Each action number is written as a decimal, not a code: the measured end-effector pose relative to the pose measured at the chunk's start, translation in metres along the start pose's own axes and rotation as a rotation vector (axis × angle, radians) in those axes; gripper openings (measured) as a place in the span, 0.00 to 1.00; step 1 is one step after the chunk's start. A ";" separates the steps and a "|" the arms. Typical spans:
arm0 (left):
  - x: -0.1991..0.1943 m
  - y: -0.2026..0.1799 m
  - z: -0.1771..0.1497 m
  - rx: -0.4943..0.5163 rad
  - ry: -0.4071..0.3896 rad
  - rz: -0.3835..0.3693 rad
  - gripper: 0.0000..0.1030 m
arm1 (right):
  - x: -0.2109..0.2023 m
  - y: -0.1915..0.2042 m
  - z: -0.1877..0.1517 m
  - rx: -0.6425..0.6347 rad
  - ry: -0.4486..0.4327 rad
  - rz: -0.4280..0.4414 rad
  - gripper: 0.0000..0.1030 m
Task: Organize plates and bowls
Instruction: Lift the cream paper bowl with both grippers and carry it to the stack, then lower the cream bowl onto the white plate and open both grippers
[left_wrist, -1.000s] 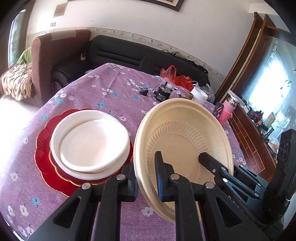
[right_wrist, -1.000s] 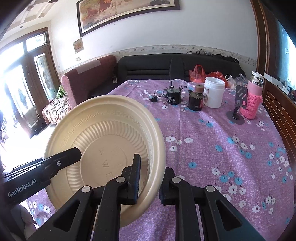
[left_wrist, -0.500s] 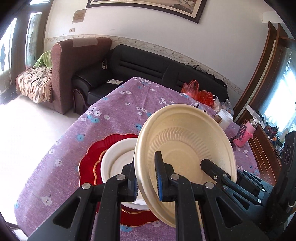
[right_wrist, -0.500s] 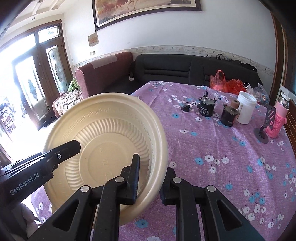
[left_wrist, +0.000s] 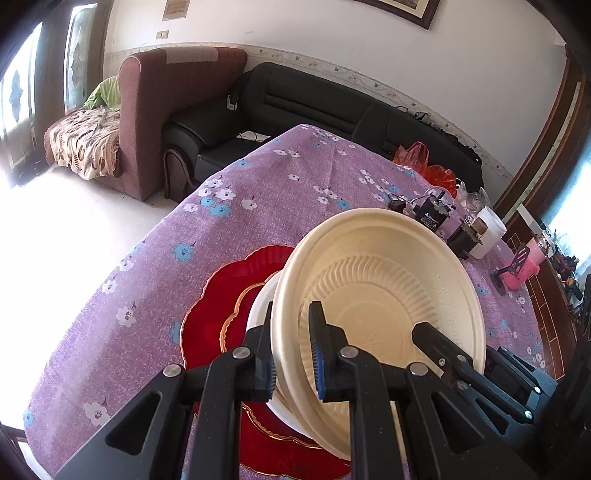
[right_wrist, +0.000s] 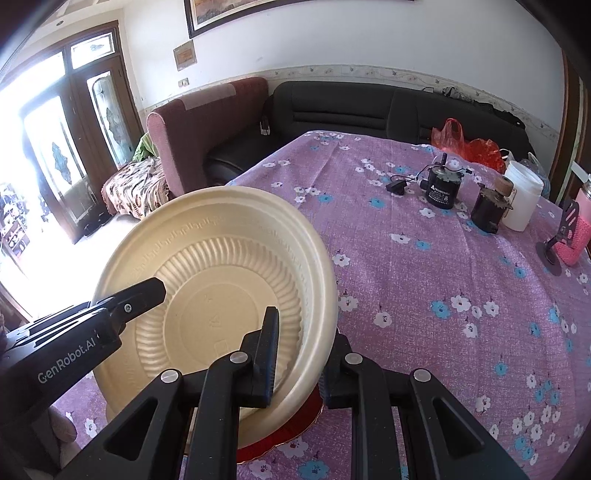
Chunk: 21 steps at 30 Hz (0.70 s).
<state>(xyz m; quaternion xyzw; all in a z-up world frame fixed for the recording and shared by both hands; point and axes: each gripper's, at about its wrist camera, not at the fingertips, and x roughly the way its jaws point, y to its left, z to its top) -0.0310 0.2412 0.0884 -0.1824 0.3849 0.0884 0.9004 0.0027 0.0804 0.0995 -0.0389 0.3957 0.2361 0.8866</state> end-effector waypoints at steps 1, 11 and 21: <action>0.002 0.001 0.000 0.000 0.003 0.003 0.14 | 0.003 0.000 -0.001 0.002 0.005 0.001 0.19; 0.014 0.008 -0.002 0.003 0.006 0.037 0.14 | 0.020 0.004 -0.003 -0.005 0.028 0.001 0.20; 0.009 0.006 0.000 0.013 -0.020 0.062 0.16 | 0.025 0.006 -0.004 -0.006 0.020 0.012 0.21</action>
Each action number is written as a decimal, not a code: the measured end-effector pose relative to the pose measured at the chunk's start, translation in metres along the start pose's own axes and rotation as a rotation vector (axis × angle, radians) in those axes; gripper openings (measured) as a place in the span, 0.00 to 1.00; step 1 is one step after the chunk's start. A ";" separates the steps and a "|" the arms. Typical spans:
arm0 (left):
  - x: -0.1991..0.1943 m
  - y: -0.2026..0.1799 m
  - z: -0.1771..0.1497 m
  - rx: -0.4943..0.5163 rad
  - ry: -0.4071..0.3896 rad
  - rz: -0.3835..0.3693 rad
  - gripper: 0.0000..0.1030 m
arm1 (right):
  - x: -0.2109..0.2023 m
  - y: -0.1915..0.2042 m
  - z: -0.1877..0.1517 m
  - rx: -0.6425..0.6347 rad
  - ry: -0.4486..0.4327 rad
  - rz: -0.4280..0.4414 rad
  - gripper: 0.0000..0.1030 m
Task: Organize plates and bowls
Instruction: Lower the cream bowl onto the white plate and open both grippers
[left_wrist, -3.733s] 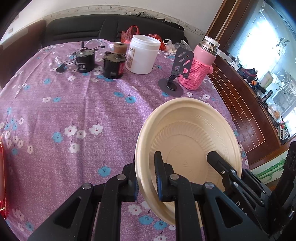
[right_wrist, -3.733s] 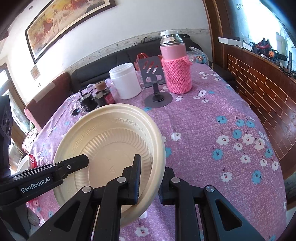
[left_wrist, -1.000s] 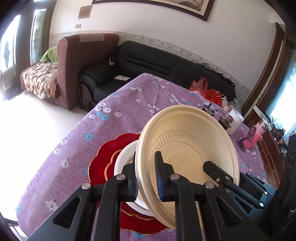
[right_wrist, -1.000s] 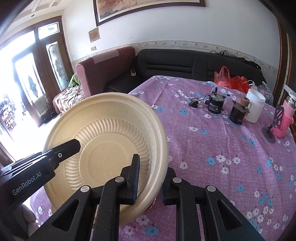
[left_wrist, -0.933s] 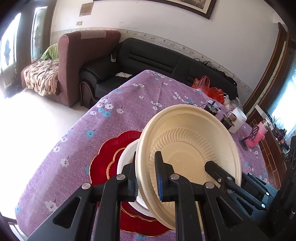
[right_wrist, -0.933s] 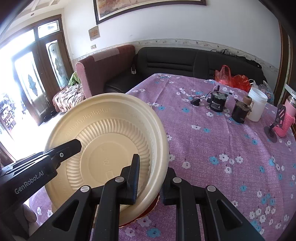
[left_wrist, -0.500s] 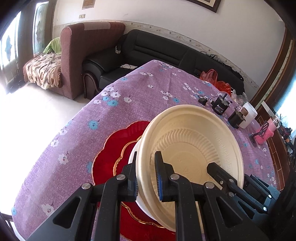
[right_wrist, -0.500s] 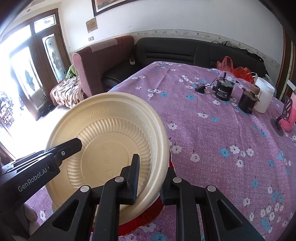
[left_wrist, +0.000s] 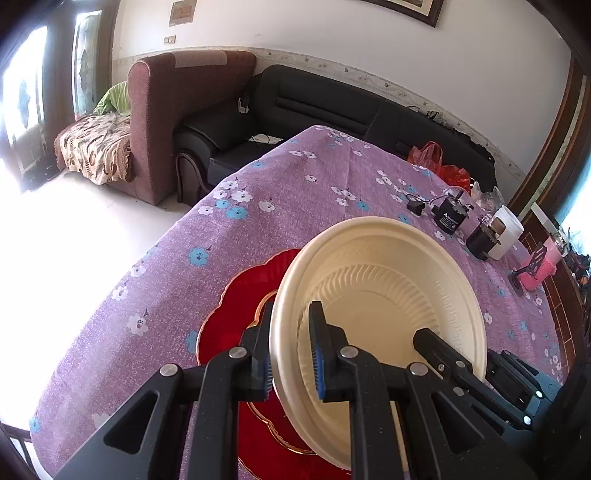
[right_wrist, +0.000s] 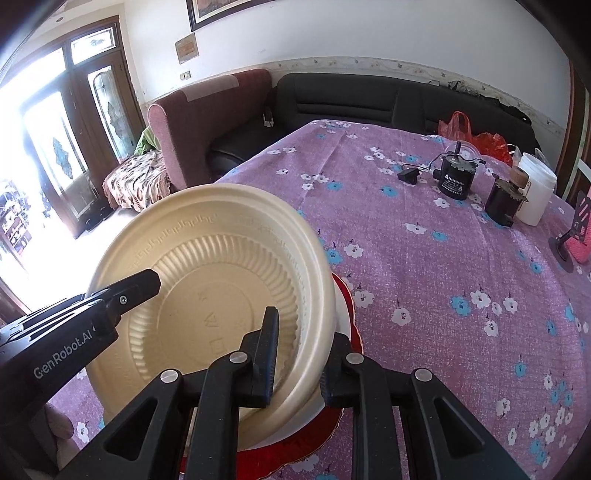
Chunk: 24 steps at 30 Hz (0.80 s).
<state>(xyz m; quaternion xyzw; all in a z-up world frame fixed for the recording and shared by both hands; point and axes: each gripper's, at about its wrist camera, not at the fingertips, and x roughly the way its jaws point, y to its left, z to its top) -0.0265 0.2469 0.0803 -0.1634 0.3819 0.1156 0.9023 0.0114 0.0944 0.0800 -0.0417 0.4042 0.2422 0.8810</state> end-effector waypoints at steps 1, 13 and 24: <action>-0.001 -0.001 0.000 0.003 -0.004 0.000 0.17 | 0.000 0.000 0.000 0.000 -0.004 0.001 0.22; -0.031 -0.003 0.003 0.006 -0.090 0.009 0.63 | -0.008 -0.005 0.002 0.051 -0.053 0.017 0.27; -0.059 -0.005 -0.002 0.008 -0.136 0.003 0.78 | -0.040 -0.002 0.002 0.084 -0.145 0.061 0.63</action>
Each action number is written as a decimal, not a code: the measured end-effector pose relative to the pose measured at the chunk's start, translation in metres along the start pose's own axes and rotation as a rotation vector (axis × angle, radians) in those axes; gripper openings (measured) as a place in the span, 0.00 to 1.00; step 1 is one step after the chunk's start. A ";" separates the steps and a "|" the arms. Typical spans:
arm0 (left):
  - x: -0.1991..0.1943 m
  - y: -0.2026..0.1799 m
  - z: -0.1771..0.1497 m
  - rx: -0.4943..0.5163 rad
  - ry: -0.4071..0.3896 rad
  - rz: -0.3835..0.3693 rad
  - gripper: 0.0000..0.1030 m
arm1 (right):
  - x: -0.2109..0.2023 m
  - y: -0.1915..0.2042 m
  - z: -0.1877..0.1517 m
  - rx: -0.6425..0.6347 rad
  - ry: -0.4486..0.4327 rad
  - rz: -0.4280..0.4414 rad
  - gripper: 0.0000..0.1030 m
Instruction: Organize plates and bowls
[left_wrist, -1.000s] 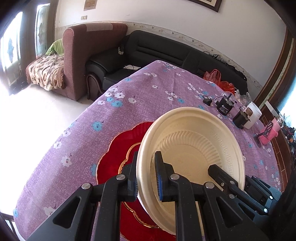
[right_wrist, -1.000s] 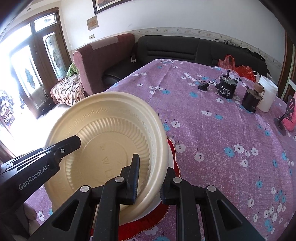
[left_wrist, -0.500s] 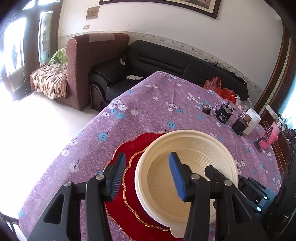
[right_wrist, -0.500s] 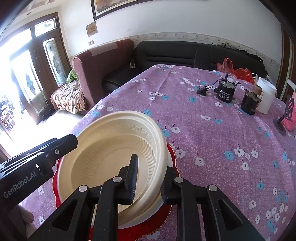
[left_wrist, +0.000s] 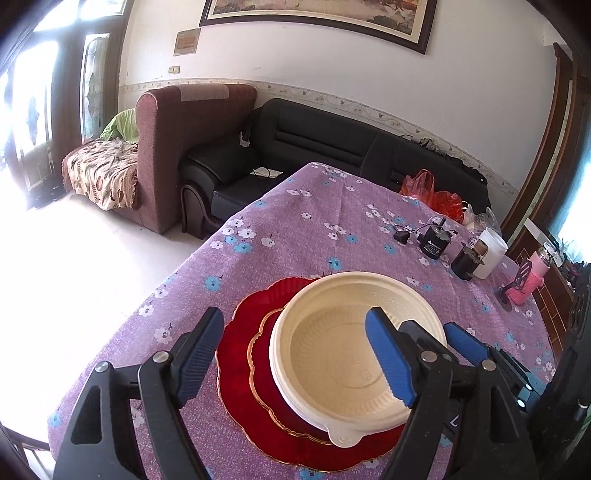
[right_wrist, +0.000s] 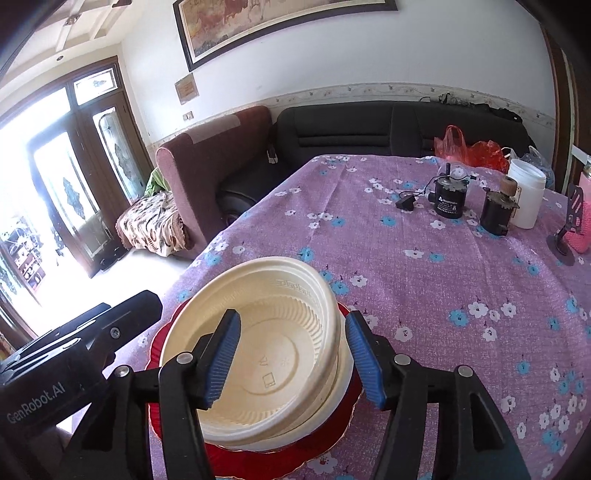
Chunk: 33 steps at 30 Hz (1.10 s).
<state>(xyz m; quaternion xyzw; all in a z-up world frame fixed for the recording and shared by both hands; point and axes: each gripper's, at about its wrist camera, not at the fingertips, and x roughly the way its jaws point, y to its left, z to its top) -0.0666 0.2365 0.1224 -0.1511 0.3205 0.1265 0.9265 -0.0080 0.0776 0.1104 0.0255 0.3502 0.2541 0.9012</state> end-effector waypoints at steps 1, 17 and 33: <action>-0.004 0.000 -0.001 0.002 -0.010 0.004 0.78 | -0.003 0.000 0.000 0.004 -0.006 -0.002 0.64; -0.092 -0.008 -0.020 0.025 -0.331 0.210 1.00 | -0.046 -0.018 -0.028 0.080 -0.035 0.009 0.65; -0.138 -0.044 -0.057 0.059 -0.491 0.206 1.00 | -0.102 -0.007 -0.067 0.039 -0.141 0.008 0.75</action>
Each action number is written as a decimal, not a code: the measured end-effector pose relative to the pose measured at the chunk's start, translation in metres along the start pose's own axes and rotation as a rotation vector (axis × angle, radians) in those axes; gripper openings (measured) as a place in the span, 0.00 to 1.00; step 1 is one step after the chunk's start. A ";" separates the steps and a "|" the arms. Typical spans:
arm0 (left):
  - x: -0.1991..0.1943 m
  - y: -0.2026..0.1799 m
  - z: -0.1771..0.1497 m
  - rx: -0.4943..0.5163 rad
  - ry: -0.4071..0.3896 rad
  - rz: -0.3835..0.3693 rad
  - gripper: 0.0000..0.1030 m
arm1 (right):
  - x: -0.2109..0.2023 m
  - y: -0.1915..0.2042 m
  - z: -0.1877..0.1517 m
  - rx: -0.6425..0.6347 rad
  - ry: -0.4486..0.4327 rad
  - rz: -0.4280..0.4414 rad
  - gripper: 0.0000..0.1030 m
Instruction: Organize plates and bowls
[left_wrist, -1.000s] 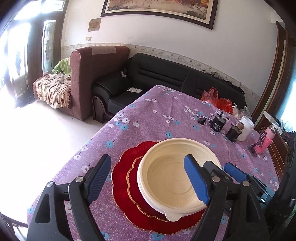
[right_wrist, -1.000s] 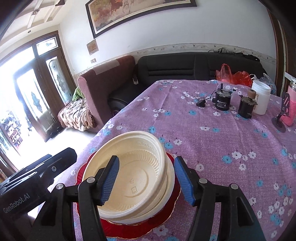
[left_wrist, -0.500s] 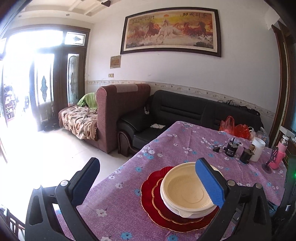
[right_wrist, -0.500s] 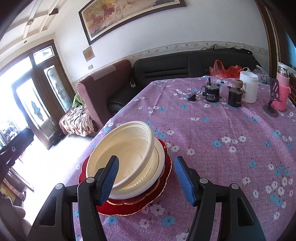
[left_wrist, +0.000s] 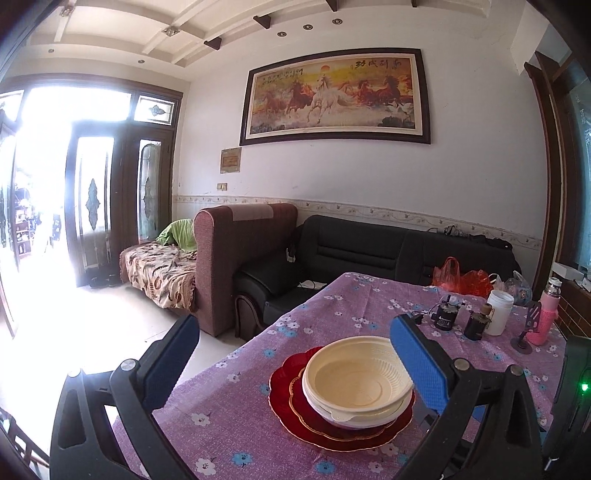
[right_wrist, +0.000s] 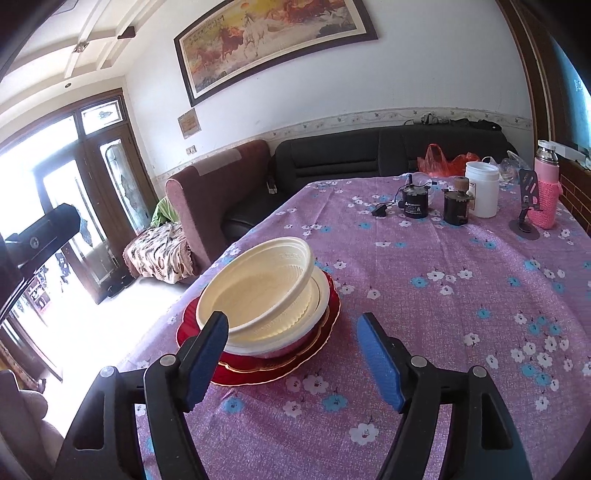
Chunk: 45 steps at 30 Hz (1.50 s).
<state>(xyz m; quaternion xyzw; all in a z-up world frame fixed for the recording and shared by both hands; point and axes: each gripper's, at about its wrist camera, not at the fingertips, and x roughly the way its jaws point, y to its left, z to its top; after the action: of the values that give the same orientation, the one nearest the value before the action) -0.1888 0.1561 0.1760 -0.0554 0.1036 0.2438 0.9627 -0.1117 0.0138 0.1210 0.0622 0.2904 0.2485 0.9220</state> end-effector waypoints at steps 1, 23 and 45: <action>-0.003 -0.002 -0.002 0.000 -0.001 -0.006 1.00 | -0.003 0.000 -0.002 0.000 -0.004 -0.002 0.75; 0.029 -0.032 -0.045 0.071 0.229 -0.077 1.00 | -0.005 -0.003 -0.022 -0.002 0.021 0.011 0.78; 0.066 -0.015 -0.054 0.036 0.373 -0.103 1.00 | 0.035 0.021 -0.026 -0.105 0.117 -0.014 0.78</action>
<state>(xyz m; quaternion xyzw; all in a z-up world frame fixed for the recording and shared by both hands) -0.1338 0.1647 0.1092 -0.0876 0.2816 0.1780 0.9388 -0.1107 0.0489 0.0871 -0.0028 0.3307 0.2600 0.9072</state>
